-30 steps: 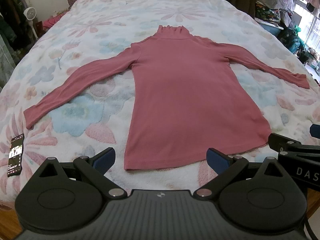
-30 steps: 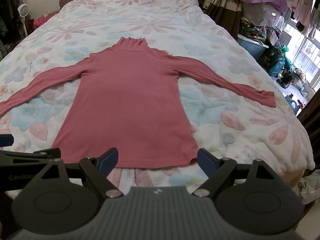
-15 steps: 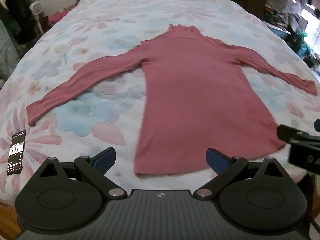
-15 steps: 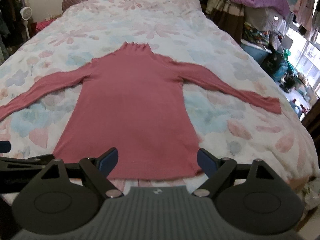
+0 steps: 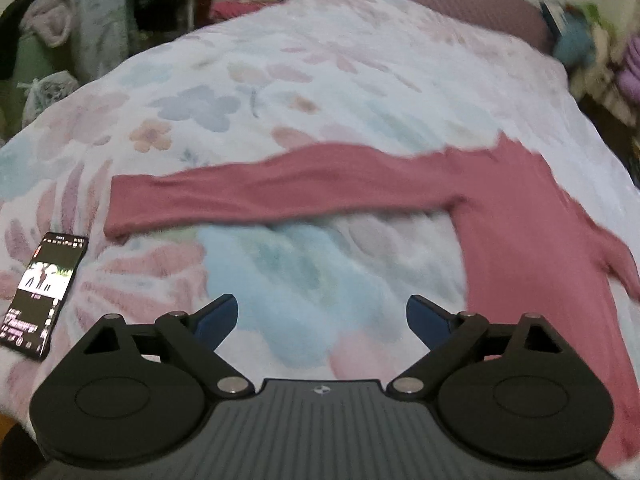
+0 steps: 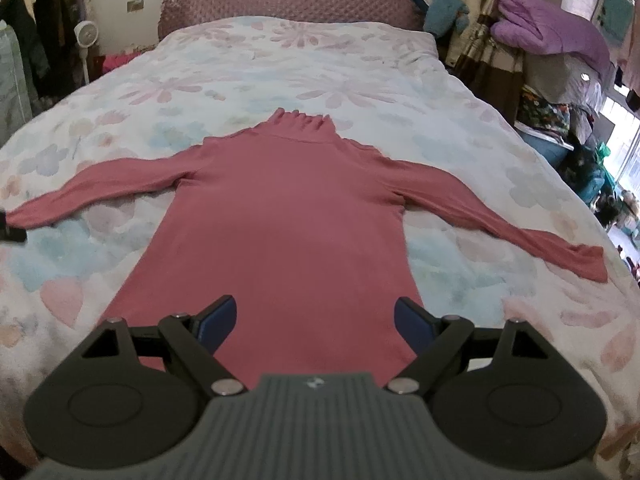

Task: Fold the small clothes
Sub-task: 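Reach the left gripper to the sleeve cuff nearest it and grasp it, then carry the held sleeve across the shirt body with the left gripper and release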

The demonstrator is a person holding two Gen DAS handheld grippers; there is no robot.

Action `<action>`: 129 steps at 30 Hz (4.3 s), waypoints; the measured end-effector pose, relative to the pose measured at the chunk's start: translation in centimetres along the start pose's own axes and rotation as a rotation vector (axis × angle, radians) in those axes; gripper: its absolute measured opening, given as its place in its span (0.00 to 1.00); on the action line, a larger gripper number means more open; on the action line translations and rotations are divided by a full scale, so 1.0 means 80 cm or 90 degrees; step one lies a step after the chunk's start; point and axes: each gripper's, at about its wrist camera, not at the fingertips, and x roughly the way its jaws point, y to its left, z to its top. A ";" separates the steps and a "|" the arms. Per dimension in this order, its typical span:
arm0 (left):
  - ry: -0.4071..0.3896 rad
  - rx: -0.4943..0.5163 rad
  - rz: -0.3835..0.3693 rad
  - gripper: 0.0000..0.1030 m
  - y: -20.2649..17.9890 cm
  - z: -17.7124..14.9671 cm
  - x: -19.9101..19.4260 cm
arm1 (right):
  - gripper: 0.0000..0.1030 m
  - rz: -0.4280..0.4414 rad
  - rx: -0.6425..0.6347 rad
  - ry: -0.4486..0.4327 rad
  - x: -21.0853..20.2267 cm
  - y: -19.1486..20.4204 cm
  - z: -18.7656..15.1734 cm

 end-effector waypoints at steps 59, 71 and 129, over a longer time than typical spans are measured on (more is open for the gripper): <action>-0.299 -0.517 -0.175 0.05 0.138 0.059 0.059 | 0.80 -0.053 -0.011 0.002 0.060 -0.015 0.000; -0.293 0.017 -0.253 0.05 -0.242 0.140 0.017 | 0.80 -0.080 0.077 -0.006 0.055 -0.108 -0.019; 0.020 0.053 -0.227 0.64 -0.201 0.019 0.157 | 0.24 -0.145 0.940 -0.168 0.284 -0.650 -0.088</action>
